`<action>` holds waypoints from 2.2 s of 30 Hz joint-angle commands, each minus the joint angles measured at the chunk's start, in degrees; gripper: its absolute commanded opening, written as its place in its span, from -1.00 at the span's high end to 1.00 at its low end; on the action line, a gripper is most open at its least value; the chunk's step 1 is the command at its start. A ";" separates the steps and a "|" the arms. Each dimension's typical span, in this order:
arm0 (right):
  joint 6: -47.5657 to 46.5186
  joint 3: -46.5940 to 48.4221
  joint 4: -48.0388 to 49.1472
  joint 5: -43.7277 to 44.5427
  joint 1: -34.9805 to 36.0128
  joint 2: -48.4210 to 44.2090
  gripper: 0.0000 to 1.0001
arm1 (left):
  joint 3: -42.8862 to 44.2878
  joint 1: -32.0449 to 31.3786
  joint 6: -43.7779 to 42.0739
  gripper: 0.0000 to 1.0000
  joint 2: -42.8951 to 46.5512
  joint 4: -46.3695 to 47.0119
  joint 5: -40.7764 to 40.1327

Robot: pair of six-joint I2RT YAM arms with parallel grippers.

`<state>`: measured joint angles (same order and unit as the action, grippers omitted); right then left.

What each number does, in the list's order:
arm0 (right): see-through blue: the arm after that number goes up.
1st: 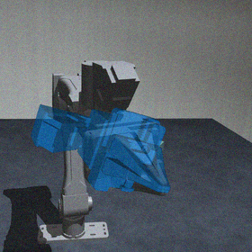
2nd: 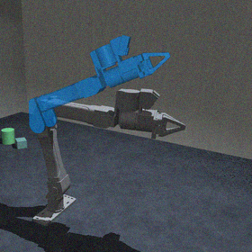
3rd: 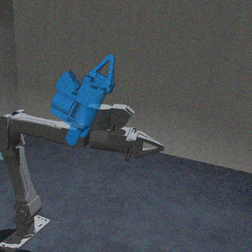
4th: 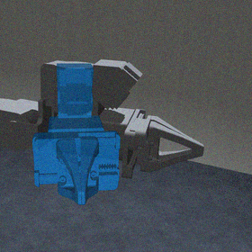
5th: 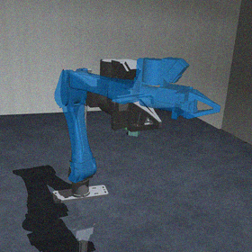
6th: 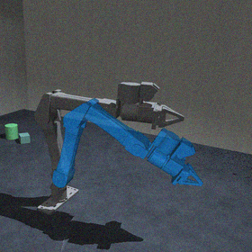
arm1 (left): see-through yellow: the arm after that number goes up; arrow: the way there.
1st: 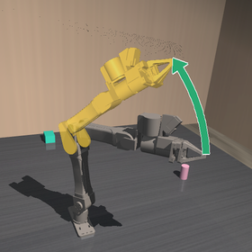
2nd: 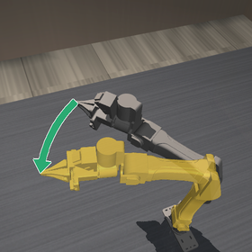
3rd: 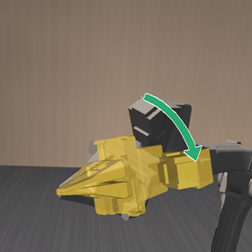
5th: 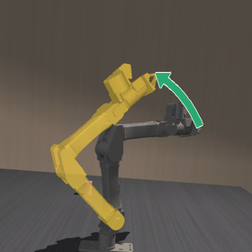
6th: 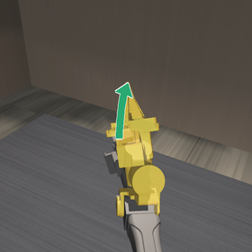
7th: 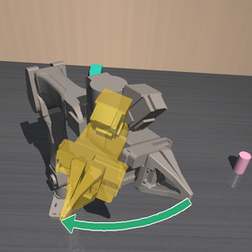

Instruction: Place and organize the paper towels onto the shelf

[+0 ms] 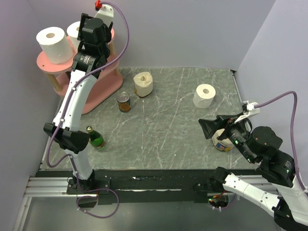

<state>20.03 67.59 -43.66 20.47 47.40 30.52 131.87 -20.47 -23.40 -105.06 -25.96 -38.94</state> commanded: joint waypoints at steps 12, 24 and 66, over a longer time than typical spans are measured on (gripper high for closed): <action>-0.17 2.46 2.79 -1.66 0.33 2.70 -0.99 | -13.57 -4.23 3.36 0.05 7.68 1.08 -2.79; 0.71 2.19 1.56 -0.87 0.33 0.94 -0.99 | -9.00 0.16 2.22 0.05 2.58 0.99 -5.18; -2.45 -0.71 7.01 10.90 -1.33 16.40 -0.99 | -24.37 2.72 26.65 -0.93 22.33 -2.96 44.52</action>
<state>19.16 66.67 -39.64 24.71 47.37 42.04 111.42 -17.15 -3.55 -91.07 -29.80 -12.14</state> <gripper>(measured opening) 0.994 0.966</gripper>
